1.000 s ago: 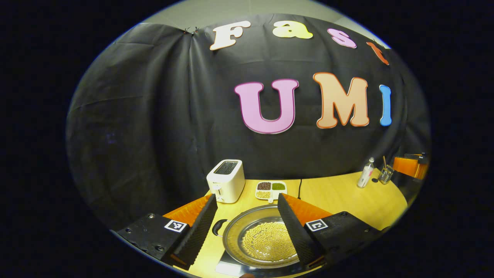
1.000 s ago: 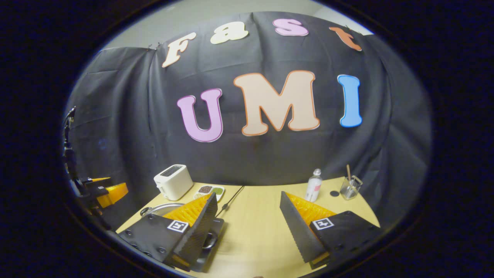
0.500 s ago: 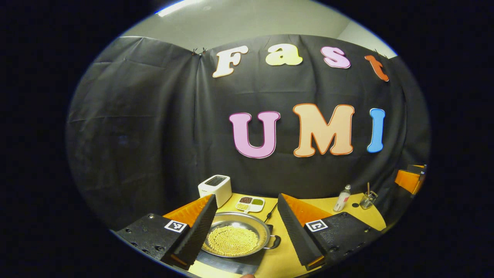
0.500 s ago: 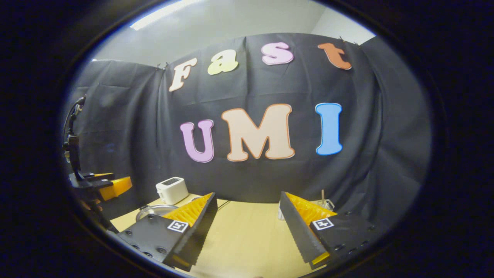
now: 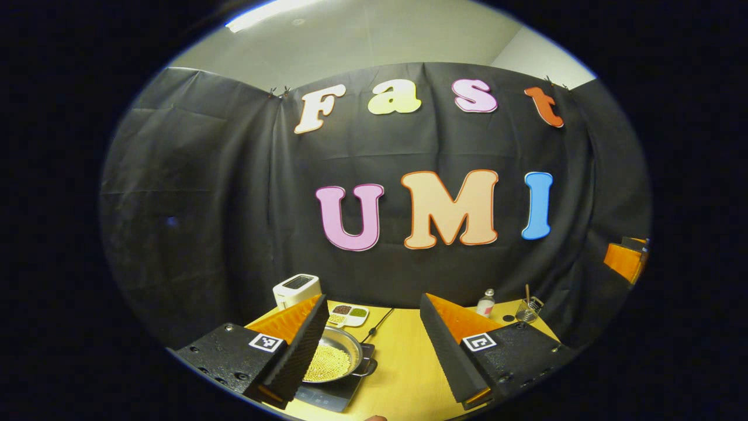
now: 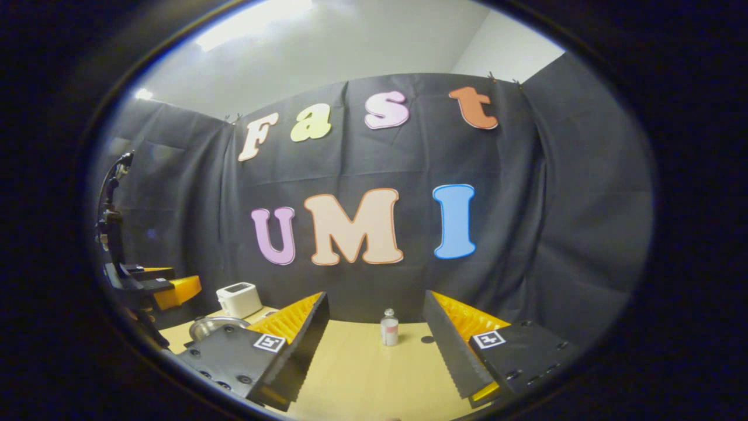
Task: First push the handle of the pot to place it horizontally, then grasp the pot with both hands and set it on the induction cooktop.
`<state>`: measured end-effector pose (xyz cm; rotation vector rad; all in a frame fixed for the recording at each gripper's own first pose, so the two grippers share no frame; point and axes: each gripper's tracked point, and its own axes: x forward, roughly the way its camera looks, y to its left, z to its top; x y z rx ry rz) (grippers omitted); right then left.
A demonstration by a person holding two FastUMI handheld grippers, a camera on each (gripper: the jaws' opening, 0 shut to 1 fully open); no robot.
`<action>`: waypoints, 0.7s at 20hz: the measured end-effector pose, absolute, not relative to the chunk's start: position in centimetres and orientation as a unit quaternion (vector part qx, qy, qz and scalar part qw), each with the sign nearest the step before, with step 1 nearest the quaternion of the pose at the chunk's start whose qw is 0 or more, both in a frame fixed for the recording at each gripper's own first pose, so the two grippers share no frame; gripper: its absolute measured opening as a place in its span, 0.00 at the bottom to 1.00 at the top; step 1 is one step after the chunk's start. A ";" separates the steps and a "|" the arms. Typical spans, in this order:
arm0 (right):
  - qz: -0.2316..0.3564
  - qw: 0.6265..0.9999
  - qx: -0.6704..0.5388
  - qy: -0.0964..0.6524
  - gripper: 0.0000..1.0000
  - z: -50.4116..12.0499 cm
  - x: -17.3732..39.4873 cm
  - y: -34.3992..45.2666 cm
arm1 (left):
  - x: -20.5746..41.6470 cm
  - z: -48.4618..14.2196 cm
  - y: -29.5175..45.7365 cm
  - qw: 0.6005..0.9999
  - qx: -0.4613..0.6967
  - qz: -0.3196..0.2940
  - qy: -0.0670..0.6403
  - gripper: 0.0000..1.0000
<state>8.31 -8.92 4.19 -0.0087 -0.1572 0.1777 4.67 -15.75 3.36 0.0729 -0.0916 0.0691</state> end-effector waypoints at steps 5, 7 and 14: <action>0.063 0.994 -0.005 -0.087 0.93 4.4 7.9 -12.6 | 4.7 3.6 -19.2 0.998 0.037 0.007 -0.055 0.95; 0.056 0.994 -0.003 -0.089 0.93 4.5 7.7 -13.7 | 4.5 3.8 -20.1 0.997 0.049 0.001 -0.057 0.94; 0.032 0.994 -0.003 -0.101 0.93 5.1 8.0 -16.9 | 5.0 3.1 -24.0 0.995 0.076 -0.030 -0.056 0.95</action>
